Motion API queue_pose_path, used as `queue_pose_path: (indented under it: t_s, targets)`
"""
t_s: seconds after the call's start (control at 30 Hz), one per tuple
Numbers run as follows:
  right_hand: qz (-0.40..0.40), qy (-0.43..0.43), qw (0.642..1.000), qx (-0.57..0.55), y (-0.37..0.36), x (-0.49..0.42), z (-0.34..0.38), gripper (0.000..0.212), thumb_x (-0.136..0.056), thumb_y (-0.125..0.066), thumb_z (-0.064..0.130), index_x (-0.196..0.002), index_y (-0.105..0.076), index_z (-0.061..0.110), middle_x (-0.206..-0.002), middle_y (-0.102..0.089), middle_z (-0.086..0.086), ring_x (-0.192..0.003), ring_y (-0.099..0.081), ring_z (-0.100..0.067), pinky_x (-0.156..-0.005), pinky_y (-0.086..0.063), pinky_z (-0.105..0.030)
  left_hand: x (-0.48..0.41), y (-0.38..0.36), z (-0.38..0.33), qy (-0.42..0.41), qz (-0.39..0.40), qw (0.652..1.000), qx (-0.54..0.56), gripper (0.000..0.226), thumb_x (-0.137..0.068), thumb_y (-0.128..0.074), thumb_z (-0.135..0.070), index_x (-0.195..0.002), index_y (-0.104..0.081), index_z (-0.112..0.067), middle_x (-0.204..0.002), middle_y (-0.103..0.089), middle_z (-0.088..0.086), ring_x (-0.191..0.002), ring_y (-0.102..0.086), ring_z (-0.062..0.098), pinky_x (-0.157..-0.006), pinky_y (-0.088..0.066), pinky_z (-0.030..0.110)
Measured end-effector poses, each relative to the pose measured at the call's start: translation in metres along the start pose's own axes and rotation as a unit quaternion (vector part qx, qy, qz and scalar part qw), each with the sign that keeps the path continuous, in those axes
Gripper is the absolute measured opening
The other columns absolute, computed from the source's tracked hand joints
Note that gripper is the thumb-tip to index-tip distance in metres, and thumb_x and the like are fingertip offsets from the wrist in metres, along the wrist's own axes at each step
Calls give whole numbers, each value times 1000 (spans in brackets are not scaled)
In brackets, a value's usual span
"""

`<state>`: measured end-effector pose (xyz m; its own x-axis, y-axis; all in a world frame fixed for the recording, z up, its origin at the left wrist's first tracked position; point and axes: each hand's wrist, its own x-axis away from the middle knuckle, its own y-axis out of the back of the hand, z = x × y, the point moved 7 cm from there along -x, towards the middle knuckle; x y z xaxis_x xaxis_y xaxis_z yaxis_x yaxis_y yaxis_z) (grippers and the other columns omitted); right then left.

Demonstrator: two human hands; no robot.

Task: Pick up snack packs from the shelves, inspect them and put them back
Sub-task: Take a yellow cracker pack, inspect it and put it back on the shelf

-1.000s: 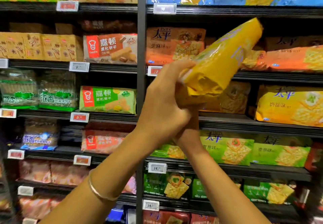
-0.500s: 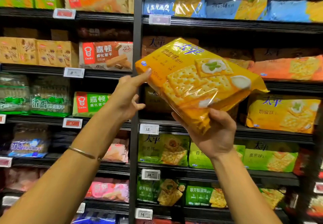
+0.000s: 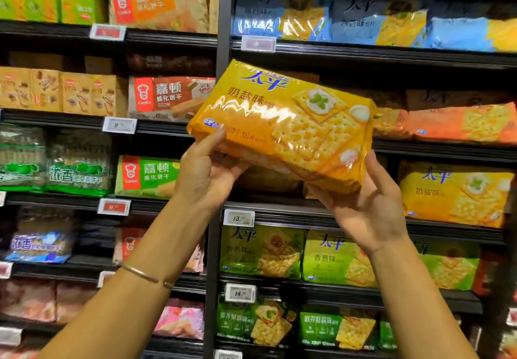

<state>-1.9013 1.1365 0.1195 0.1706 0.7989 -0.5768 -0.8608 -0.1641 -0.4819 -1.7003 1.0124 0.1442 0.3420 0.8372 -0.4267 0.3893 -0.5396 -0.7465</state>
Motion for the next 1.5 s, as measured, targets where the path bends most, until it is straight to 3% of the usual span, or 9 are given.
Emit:
queue_pose_path:
  t_s: [0.07, 0.13, 0.3, 0.4, 0.53, 0.87, 1.03, 1.37, 1.5]
  targets:
    - [-35, 3, 998, 49, 2, -4, 2, 61, -90, -69, 50, -144, -61, 21, -145, -63, -10, -130, -63, -34, -95, -58, -49, -1, 1, 1, -10, 6, 1000, -5, 61, -82, -73, -11, -141, -59, -10, -125, -71, 17, -125, -65, 38, -91, -58, 62]
    - [-65, 20, 995, 79, 8, -7, 3, 60, -90, -69, 40, -145, -57, 18, -139, -67, -10, -123, -68, -32, -88, -61, -47, -3, 3, 3, -8, 16, 1000, -5, 69, -78, -74, -12, -144, -57, -9, -119, -72, 16, -123, -66, 39, -90, -59, 62]
    - [-71, 60, 992, 91, 15, -10, 5, 49, -91, -64, 21, -140, -59, 18, -132, -72, -8, -117, -71, -31, -78, -63, -44, -8, 7, 4, 2, 56, 998, -20, 46, -78, -72, -9, -123, -65, -14, -101, -78, 10, -101, -77, 31, -84, -62, 58]
    - [-59, 69, 992, 88, 16, -12, 12, 55, -89, -63, 14, -143, -55, 17, -135, -70, -10, -121, -69, -33, -81, -63, -48, -12, 7, -5, 2, 86, 993, -78, 42, -83, -73, -19, -125, -66, -21, -116, -78, 7, -112, -74, 30, -96, -58, 57]
    - [-49, 83, 990, 105, 13, -16, 23, 66, -84, -60, 6, -149, -50, 14, -138, -66, -15, -126, -65, -36, -88, -62, -49, -14, 8, -15, -2, 108, 988, -106, 51, -85, -75, -21, -133, -61, -22, -125, -75, 8, -116, -72, 29, -95, -59, 52]
    - [-6, 154, 980, 126, -18, -38, 46, 55, -91, -63, 7, -144, -56, 17, -133, -70, -10, -124, -67, -32, -80, -63, -39, -17, 1, -45, -67, 129, 981, -126, 42, -87, -75, -20, -129, -66, -21, -125, -75, 8, -115, -73, 27, -91, -61, 42]
    - [26, 173, 975, 134, -33, -42, 47, 57, -90, -61, 2, -146, -54, 16, -134, -69, -9, -127, -65, -31, -84, -61, -37, -16, -3, -54, -91, 136, 981, -104, 55, -84, -75, -18, -138, -60, -19, -128, -74, 7, -119, -71, 27, -106, -54, 48]
    - [35, 192, 973, 120, -39, -43, 54, 56, -88, -59, 0, -142, -55, 16, -127, -72, -7, -119, -70, -25, -79, -62, -31, -7, -17, -68, -110, 179, 972, -106, 73, -76, -91, -26, -142, -58, -20, -142, -65, 11, -131, -63, 33, -104, -55, 48]
    - [33, 197, 976, 88, -47, -45, 49, 56, -91, -58, 3, -145, -55, 17, -135, -68, -10, -126, -66, -32, -83, -62, -38, -3, -26, -65, -121, 161, 978, -52, 67, -79, -86, -27, -140, -60, -18, -134, -71, 8, -126, -67, 28, -94, -59, 40]
